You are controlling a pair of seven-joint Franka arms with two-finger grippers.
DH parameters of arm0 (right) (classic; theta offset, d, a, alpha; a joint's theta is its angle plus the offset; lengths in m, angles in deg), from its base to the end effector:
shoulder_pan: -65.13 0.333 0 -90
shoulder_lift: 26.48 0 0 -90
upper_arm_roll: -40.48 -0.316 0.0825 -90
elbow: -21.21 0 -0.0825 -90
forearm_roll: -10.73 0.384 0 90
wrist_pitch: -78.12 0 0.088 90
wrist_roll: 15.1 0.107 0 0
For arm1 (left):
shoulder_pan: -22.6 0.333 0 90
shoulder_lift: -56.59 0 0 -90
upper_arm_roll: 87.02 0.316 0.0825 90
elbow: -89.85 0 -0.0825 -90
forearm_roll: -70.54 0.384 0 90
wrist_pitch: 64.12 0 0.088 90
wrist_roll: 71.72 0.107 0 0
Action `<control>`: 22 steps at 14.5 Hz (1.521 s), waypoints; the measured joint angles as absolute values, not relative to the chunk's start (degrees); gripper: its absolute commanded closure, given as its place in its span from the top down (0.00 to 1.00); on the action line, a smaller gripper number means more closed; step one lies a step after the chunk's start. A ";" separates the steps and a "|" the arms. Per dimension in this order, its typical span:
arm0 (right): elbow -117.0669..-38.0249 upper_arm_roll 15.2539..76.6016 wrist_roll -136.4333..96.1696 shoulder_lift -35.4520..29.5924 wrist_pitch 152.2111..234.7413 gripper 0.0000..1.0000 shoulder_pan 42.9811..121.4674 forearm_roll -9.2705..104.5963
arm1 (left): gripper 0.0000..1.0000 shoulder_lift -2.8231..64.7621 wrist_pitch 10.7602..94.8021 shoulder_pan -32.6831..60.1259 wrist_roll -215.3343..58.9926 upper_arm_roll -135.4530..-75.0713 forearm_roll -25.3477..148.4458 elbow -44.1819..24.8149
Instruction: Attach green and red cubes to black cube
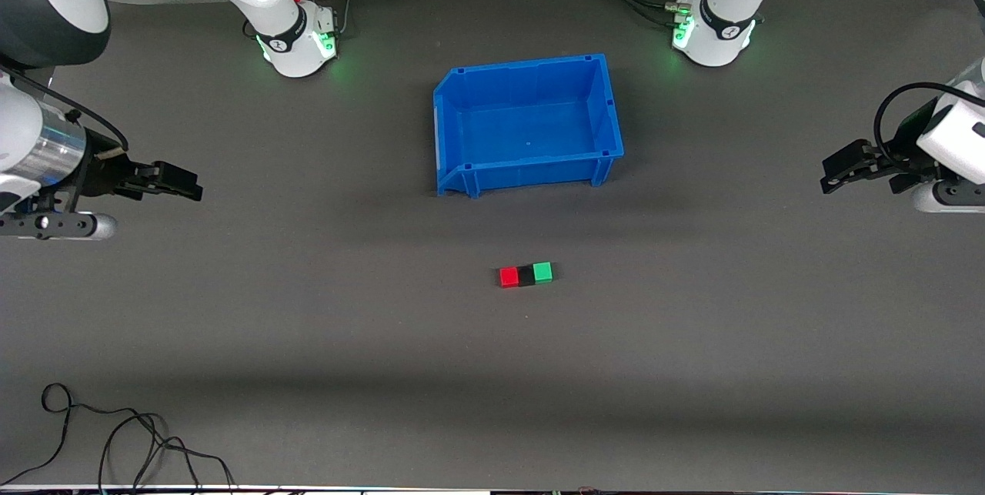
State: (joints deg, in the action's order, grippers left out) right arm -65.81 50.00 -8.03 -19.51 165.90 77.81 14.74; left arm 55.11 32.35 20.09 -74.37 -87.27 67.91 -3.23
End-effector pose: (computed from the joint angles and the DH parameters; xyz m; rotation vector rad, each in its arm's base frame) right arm 0.5829 0.0455 0.5774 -3.0948 0.1070 0.1716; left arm 0.5706 -0.0319 0.5946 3.0939 0.0039 0.0482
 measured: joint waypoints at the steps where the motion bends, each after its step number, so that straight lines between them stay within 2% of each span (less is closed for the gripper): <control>1: -66.07 50.04 -8.09 -19.84 165.94 0.99 77.81 14.35 | 1.00 55.12 32.19 20.16 -74.37 -87.33 67.94 -3.23; 9: -66.62 49.97 -8.20 -20.14 167.36 0.99 77.65 13.50 | 1.00 55.68 30.44 20.71 -72.48 -87.36 68.10 -3.23; 14: -67.65 42.88 -10.28 -20.95 168.74 0.99 68.58 13.44 | 1.00 56.19 28.84 20.73 -72.03 -87.72 68.11 -3.26; 18: -72.80 41.98 -10.98 -25.02 171.59 0.99 68.03 13.43 | 1.00 56.19 28.57 20.73 -71.98 -87.92 69.74 -3.27; 22: -74.27 41.66 -10.98 -26.68 171.72 0.99 68.03 13.42 | 1.00 56.24 25.83 20.74 -71.95 -88.06 70.49 -3.03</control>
